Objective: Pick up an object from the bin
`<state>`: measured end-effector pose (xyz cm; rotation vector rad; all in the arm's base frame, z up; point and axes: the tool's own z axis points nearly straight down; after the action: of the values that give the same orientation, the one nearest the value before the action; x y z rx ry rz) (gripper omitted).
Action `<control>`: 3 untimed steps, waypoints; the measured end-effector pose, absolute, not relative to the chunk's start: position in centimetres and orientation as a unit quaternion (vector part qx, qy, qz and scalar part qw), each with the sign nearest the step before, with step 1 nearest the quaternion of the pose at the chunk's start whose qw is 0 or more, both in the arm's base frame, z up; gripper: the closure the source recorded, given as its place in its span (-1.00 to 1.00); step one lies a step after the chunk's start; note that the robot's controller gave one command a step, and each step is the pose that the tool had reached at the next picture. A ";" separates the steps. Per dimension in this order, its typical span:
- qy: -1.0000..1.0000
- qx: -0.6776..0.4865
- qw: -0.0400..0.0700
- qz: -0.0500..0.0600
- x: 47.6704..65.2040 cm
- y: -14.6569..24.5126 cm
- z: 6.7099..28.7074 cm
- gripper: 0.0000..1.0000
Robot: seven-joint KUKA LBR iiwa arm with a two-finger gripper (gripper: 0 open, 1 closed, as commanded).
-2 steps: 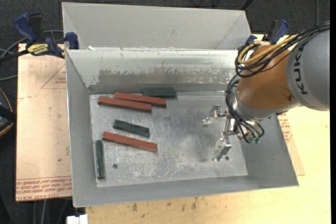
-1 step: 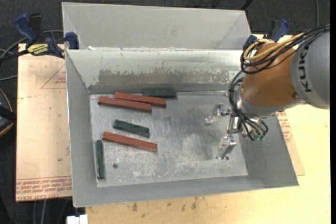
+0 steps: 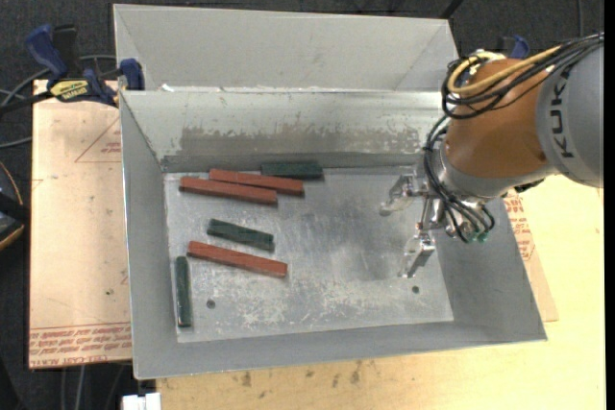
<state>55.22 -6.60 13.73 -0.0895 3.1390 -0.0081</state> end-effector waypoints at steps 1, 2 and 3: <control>0.998 -0.069 0.002 0.000 57.4 0.9 13.3 -1.00; 1.000 -0.024 0.001 0.001 52.8 1.2 11.6 -1.00; 1.000 -0.021 0.001 0.000 54.9 4.3 9.4 -1.00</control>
Offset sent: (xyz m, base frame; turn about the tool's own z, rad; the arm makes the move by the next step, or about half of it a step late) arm -0.0540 0.0624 -0.0301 0.0905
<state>54.90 4.33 9.44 -0.0665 3.1397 -0.0004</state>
